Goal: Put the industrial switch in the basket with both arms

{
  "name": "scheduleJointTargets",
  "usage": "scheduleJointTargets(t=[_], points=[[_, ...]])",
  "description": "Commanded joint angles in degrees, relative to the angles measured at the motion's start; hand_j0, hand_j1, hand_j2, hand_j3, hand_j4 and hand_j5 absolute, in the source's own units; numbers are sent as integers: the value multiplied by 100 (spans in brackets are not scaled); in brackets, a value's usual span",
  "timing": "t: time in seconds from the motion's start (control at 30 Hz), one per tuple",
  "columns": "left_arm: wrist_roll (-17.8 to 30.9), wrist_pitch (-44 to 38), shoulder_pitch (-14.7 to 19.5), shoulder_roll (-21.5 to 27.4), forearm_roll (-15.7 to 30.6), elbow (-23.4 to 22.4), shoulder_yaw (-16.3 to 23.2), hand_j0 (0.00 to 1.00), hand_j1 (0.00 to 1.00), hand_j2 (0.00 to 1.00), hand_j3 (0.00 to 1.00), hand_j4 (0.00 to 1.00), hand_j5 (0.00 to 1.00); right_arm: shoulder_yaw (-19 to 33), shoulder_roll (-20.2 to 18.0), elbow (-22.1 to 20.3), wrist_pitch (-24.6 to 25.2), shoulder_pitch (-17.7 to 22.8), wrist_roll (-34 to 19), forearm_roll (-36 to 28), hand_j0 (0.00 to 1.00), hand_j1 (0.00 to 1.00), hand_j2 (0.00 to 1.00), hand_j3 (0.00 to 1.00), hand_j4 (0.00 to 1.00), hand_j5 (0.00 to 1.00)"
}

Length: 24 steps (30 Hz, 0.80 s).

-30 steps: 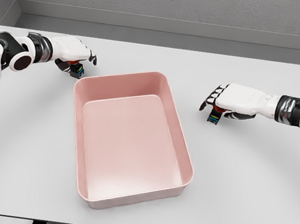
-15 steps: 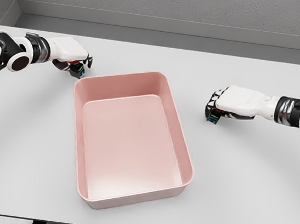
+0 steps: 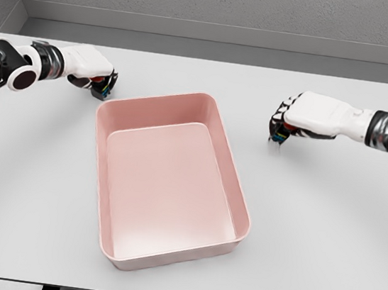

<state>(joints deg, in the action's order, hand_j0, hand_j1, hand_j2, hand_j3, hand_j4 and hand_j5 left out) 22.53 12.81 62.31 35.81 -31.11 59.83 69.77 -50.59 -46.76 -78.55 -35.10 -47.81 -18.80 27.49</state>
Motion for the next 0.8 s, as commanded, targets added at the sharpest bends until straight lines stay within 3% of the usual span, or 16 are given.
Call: scheduleJointTargets(t=[0.0, 0.27, 0.37, 0.7, 0.77], points=[[6, 37, 9, 14, 8, 47, -7, 52, 52, 52, 52, 52, 52, 102, -52, -178, 10, 0, 16, -51, 49, 49, 49, 49, 49, 49], [6, 371, 114, 286, 43, 178, -16, 45, 45, 45, 45, 45, 45, 260, -280, -801, 10, 0, 43, -138, 47, 47, 47, 47, 47, 47], [15, 406, 211, 523, 61, 521, -25, 45, 45, 45, 45, 45, 45, 260, -298, -916, 10, -9, 43, -244, 47, 47, 47, 47, 47, 47], [23, 2093, 791, 1183, 940, 723, -69, 45, 45, 45, 45, 45, 45, 365, -465, -1540, 10, 0, 43, -341, 47, 47, 47, 47, 47, 47], [23, 2219, 844, 1446, 1054, 1153, -69, 45, 45, 45, 45, 45, 45, 365, -456, -1645, 10, 9, 43, -332, 47, 47, 47, 47, 47, 47]])
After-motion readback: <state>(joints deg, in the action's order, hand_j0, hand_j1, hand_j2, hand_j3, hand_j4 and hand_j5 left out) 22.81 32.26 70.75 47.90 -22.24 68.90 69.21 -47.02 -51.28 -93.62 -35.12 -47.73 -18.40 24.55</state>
